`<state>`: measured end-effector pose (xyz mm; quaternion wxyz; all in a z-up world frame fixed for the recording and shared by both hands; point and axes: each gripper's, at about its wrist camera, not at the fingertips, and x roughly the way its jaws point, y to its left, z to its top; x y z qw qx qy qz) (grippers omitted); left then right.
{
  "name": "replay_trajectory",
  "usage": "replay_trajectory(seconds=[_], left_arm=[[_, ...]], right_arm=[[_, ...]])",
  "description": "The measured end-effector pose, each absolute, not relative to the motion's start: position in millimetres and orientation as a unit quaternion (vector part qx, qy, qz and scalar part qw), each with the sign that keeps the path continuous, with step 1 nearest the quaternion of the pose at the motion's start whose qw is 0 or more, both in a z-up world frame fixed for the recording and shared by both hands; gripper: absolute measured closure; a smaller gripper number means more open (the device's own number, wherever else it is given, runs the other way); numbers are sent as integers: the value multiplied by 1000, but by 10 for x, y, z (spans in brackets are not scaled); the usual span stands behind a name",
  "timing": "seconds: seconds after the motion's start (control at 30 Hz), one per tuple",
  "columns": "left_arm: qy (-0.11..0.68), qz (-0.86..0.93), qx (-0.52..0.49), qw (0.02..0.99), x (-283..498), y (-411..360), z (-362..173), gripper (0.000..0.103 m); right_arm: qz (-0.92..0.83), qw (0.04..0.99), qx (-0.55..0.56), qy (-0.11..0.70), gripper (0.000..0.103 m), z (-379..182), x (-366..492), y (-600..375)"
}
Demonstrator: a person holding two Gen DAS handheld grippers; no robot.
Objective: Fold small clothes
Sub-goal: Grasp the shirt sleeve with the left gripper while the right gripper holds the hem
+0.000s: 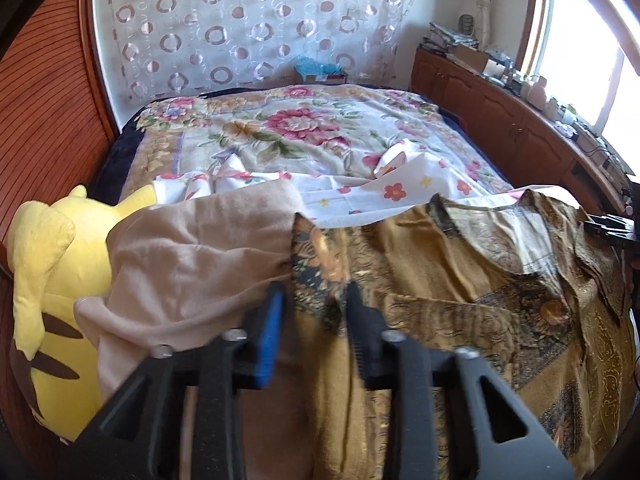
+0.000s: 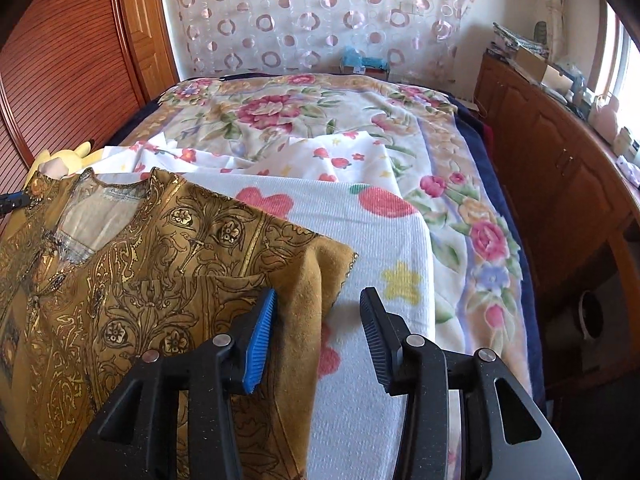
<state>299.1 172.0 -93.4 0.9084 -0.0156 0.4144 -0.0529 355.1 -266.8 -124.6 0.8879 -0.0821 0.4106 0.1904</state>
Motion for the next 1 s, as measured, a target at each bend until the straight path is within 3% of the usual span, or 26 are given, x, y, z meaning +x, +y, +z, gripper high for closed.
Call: replay_trajectory(seconds=[0.03,0.07,0.1,0.17,0.23,0.57,1.0], left_arm=[[411,-62,-18,910,2970,1696,-906,94],[408,-68,-19,910,2967,1677,-886,97],[403,-68,-15,912,2939,1643,-857,99],[393,-73,-12,916,2876,1575,-787,100],[385,-78,-14,919,2797,1522,-716,101],[321,-96,-23,942,2125,1361,-302,101],[305,-99,-30,947,1353,1229,-416,101]], right_arm=[[191,888,-86,410,58,-1248,3558,-2655],[193,887,-90,410,65,-1250,3561,-2640],[200,885,-91,410,72,-1258,3553,-2629],[213,882,-98,408,95,-1249,3518,-2598],[216,884,-99,402,98,-1210,3469,-2584],[228,912,-89,328,99,-833,2696,-2616],[262,915,-76,298,99,-983,1802,-2762]])
